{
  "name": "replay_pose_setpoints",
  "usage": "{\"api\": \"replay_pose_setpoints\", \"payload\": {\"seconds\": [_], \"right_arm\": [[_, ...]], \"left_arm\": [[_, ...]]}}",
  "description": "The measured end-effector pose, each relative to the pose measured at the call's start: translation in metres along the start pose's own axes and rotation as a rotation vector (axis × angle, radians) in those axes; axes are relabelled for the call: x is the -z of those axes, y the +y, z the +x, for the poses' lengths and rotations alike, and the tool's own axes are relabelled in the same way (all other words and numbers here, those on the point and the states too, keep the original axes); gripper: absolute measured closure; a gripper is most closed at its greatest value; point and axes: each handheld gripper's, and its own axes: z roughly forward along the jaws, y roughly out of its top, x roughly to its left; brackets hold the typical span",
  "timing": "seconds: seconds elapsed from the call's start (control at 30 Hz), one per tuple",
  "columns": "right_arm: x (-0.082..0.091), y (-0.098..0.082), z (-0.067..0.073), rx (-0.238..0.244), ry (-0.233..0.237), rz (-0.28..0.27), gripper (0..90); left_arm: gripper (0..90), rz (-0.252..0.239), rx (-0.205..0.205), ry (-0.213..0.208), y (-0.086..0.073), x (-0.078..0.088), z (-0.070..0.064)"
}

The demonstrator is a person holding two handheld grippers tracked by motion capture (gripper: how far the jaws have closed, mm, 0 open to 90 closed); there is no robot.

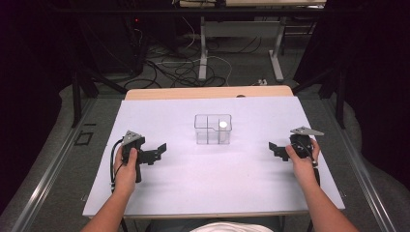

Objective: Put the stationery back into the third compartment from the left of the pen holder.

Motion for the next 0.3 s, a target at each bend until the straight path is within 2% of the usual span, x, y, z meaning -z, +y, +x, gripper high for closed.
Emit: {"api": "replay_pose_setpoints", "payload": {"seconds": [0.17,0.3], "right_arm": [[-0.0009,-0.0014,-0.0019,-0.012,-0.013,0.005,0.0],[-0.0012,-0.0032,-0.0041,-0.003,-0.037,0.016,0.0]], "left_arm": [[0.6,0.0,0.0,0.001,0.0,0.0,0.0],[0.6,-0.001,0.0,0.0,-0.0001,-0.0005,0.0004]]}}
